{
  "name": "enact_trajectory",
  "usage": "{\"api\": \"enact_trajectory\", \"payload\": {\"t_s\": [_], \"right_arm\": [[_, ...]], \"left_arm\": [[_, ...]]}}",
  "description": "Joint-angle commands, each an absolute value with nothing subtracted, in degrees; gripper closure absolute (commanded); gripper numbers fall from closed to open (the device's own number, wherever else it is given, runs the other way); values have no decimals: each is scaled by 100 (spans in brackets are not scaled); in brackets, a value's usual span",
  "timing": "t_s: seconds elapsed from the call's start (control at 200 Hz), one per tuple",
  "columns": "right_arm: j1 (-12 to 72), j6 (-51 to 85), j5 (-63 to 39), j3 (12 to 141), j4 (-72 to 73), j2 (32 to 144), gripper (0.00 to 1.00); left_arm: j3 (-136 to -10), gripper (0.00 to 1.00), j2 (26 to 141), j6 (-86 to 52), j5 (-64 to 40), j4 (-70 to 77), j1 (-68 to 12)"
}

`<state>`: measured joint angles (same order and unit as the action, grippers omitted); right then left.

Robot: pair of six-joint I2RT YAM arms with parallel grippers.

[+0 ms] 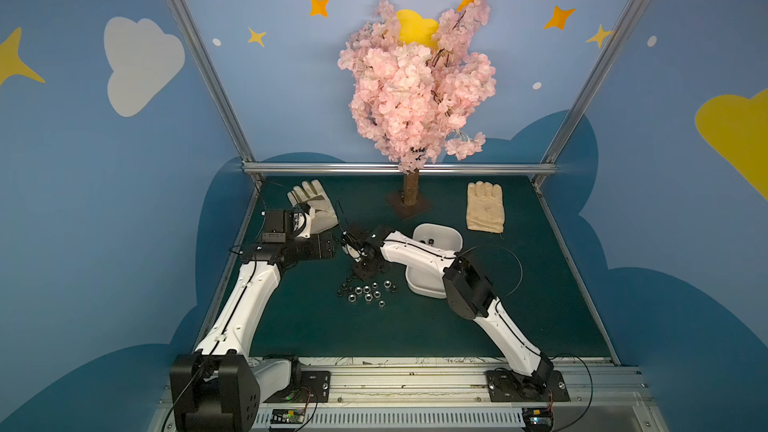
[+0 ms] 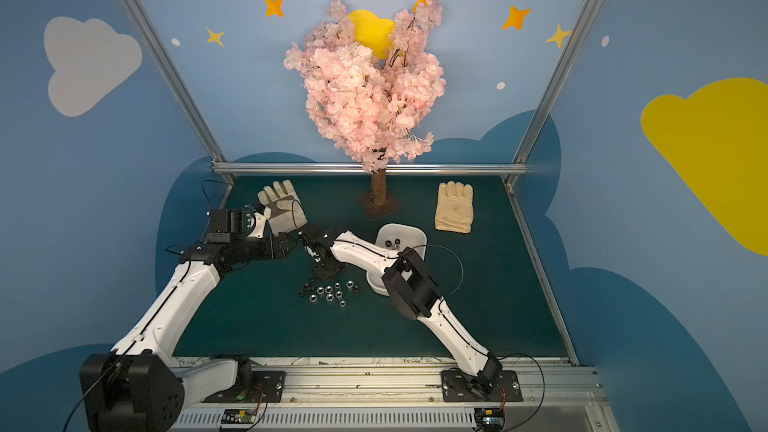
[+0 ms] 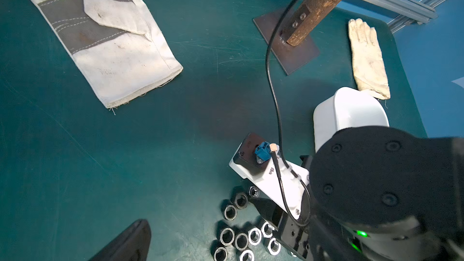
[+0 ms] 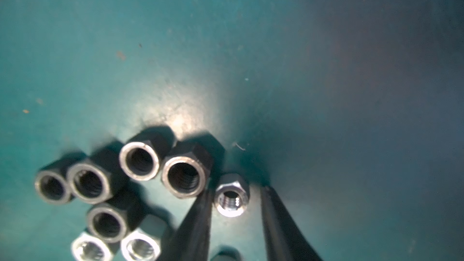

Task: Put the nuts on the desktop into the storage box
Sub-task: Pick up the nut from the center of the board.

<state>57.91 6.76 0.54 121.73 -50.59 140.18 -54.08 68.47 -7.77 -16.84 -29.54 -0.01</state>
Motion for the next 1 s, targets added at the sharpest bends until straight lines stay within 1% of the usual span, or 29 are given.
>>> {"api": "enact_trajectory", "payload": {"t_s": [0.0, 0.085, 0.18, 0.406, 0.571, 0.811, 0.992], "right_arm": [[5825, 673, -79, 12173, -4888, 14116, 77], [5814, 698, -29, 12141, -4886, 14077, 85], [5793, 735, 123, 11848, -4731, 13847, 88], [5441, 1158, 105, 10562, -3879, 12680, 88], [5103, 1408, 286, 9695, -3418, 11746, 88], [4351, 1485, 446, 8746, -3492, 10757, 88], [3816, 1564, 475, 8180, -3673, 10458, 87]], "left_arm": [[-5344, 0, 6709, -747, -1652, -2944, 0], [-5336, 0, 6697, -747, -1644, -2944, 0], [-5335, 0, 6689, -747, -1633, -2944, -1], [-5328, 0, 6661, -765, -1608, -2922, 0], [-5302, 0, 6593, -782, -1527, -2903, -3], [-5309, 0, 6649, -791, -1588, -2892, -4], [-5313, 0, 6691, -800, -1617, -2883, -3]]}}
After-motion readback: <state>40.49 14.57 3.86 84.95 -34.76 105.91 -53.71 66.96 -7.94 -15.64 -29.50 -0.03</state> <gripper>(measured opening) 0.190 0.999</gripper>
